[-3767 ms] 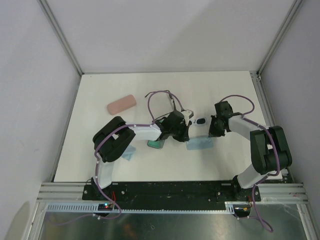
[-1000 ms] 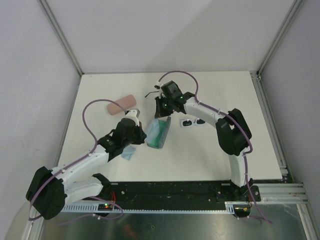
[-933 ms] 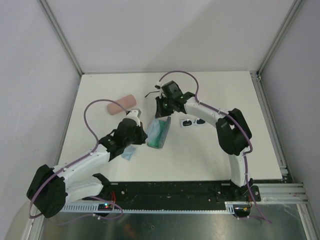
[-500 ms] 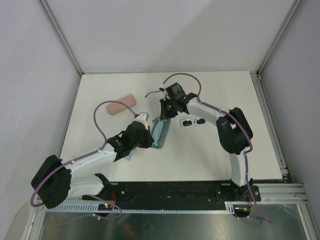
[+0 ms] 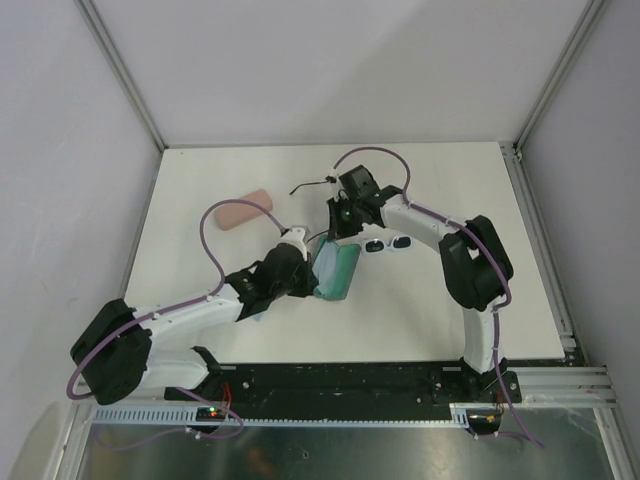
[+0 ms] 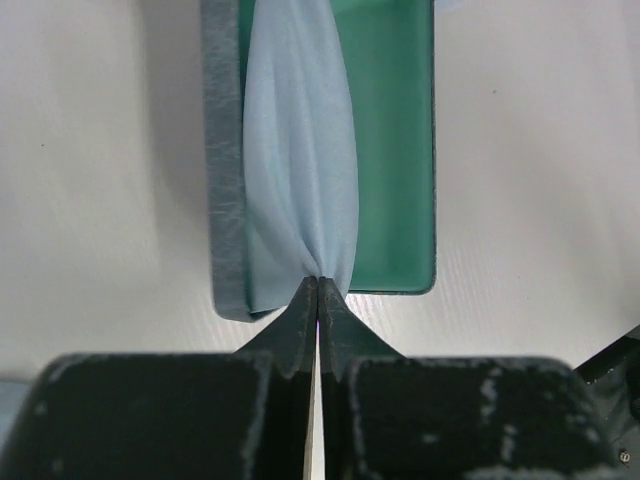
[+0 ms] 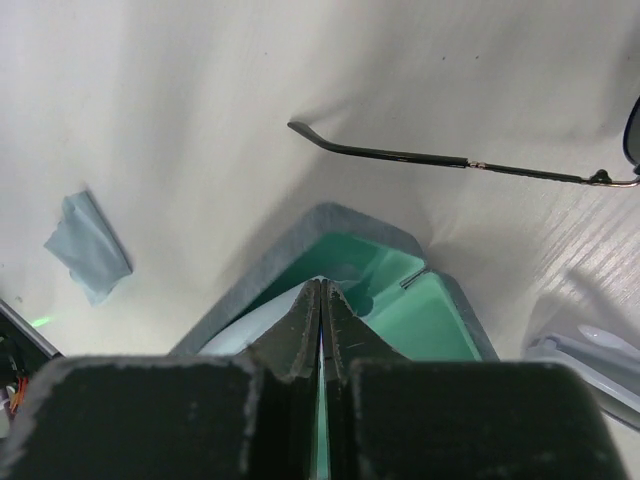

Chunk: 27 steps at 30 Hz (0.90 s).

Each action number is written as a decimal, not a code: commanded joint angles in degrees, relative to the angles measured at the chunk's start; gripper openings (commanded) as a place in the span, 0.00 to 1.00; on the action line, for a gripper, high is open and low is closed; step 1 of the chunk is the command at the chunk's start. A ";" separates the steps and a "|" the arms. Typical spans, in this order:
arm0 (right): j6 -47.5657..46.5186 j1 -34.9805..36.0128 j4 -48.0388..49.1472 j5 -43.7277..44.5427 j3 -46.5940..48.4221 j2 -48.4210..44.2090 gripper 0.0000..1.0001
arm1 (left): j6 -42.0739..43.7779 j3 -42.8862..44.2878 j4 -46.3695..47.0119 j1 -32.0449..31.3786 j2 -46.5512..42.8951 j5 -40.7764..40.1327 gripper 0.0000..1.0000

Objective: Organize the sunglasses
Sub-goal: Place the folded cleaning cloth in the sunglasses case.

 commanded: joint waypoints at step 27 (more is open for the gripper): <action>-1.90 -4.04 0.41 -2.04 -4.13 -7.14 0.00 | -0.74 6.03 2.05 -2.46 3.36 -0.70 0.00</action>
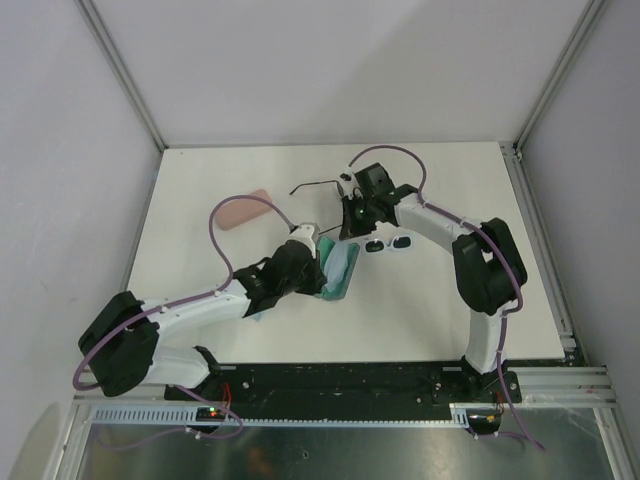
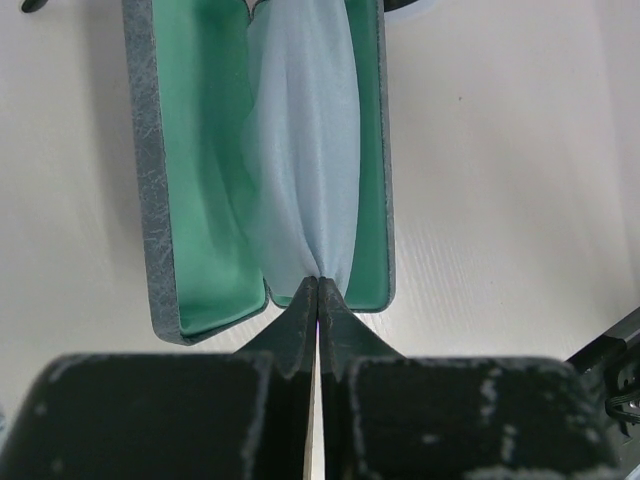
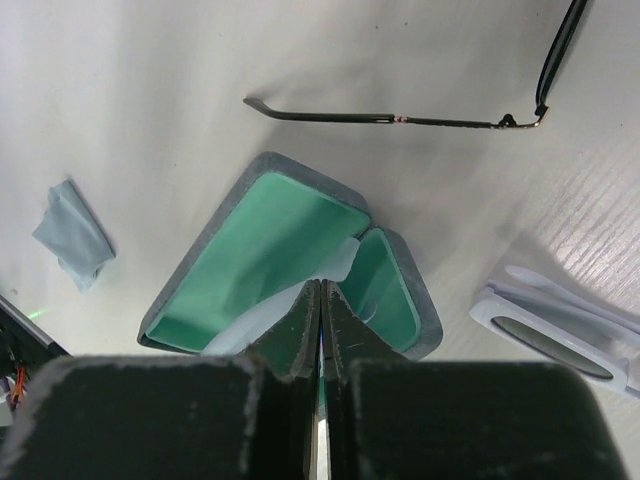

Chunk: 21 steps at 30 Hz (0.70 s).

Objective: Organize the sunglasses
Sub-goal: Place the folded cleaning cloth in the sunglasses case.

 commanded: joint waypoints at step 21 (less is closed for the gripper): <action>0.44 0.61 6.70 -6.27 2.24 3.01 0.00 | 3.87 1.14 -1.50 0.16 -2.65 -7.94 0.00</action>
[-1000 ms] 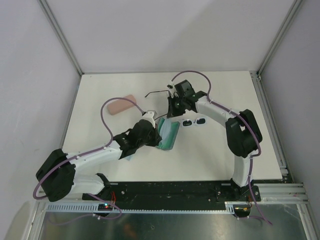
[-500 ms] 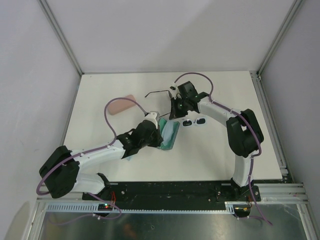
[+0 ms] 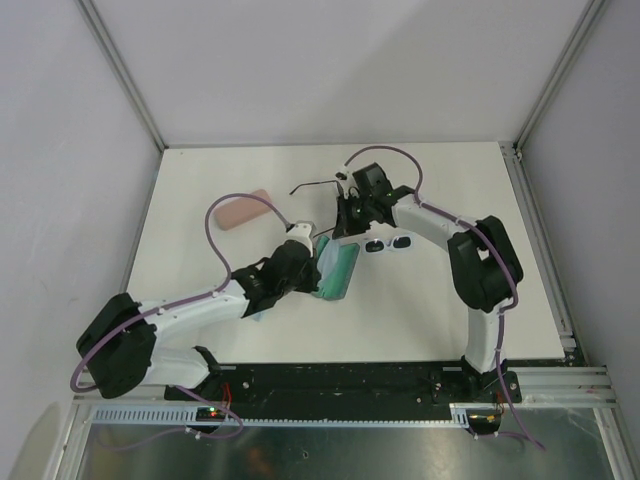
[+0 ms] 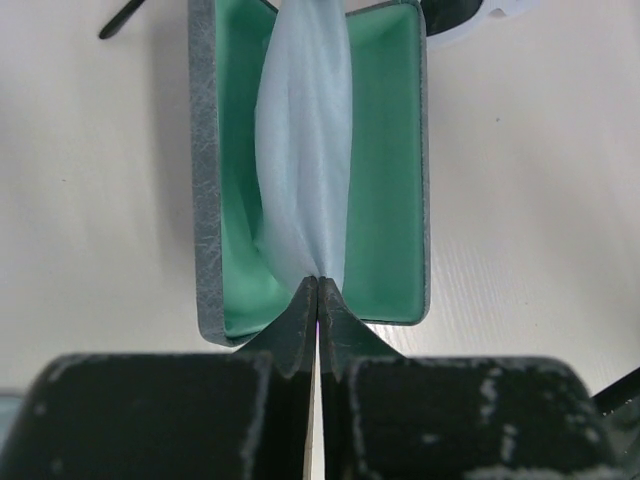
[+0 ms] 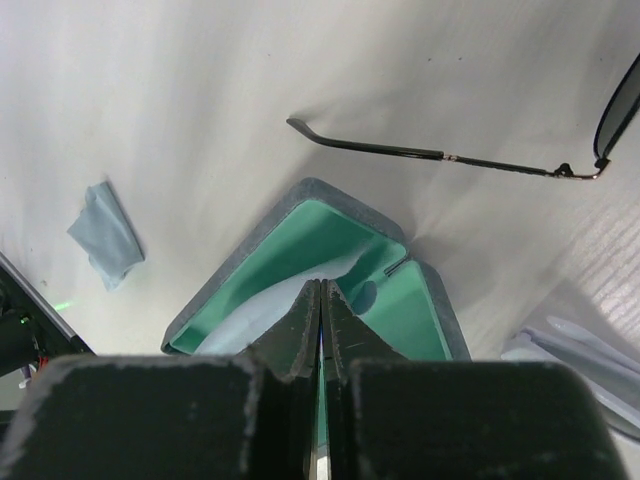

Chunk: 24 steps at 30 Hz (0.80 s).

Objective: Organize the sunglasses
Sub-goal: Place the folded cleaning cloth in the sunglasses case.

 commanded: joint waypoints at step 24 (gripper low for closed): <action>0.57 -1.12 6.23 -6.60 1.74 4.12 0.00 | 5.78 3.72 -1.29 -2.25 1.77 -4.72 0.00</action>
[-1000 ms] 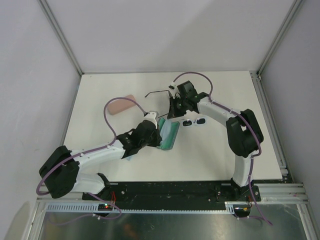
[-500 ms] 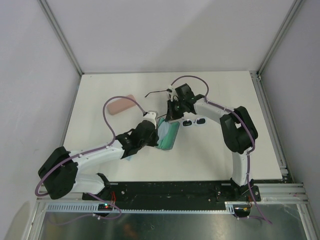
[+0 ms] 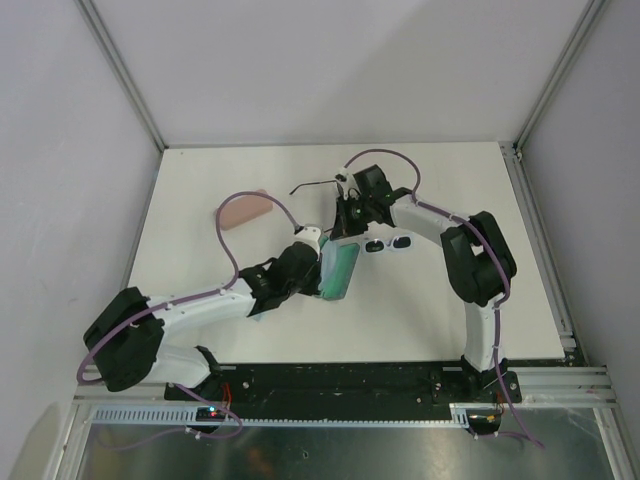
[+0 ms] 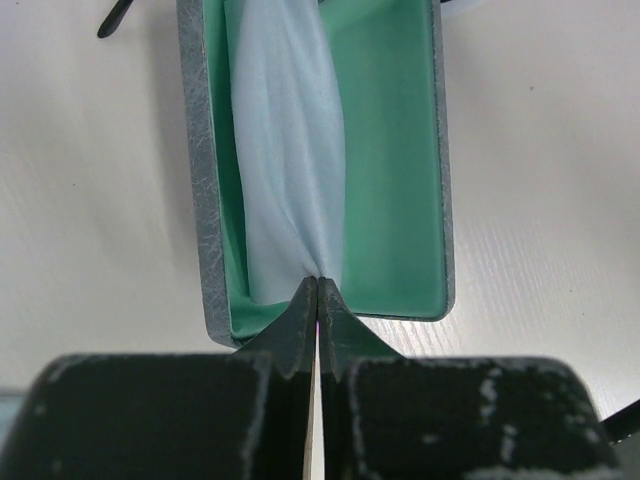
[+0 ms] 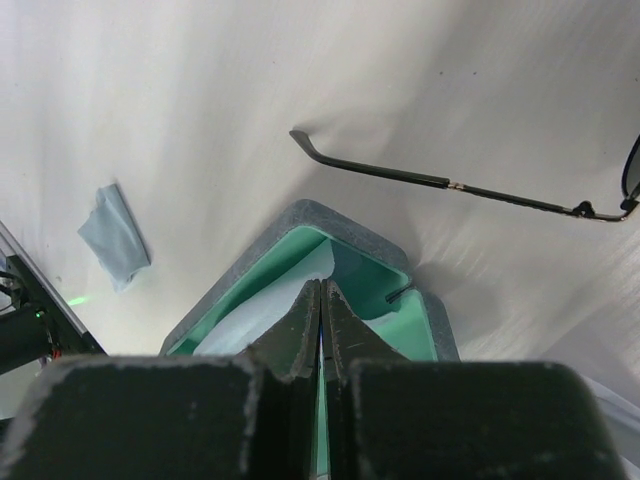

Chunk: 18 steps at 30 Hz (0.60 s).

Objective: Organize the sunglasses
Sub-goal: Place the folded cleaning cloth in the sunglasses case.

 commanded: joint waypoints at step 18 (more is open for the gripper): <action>0.08 0.83 3.01 -3.74 4.16 1.28 0.00 | 1.83 1.65 -0.78 -0.51 -3.69 -5.00 0.00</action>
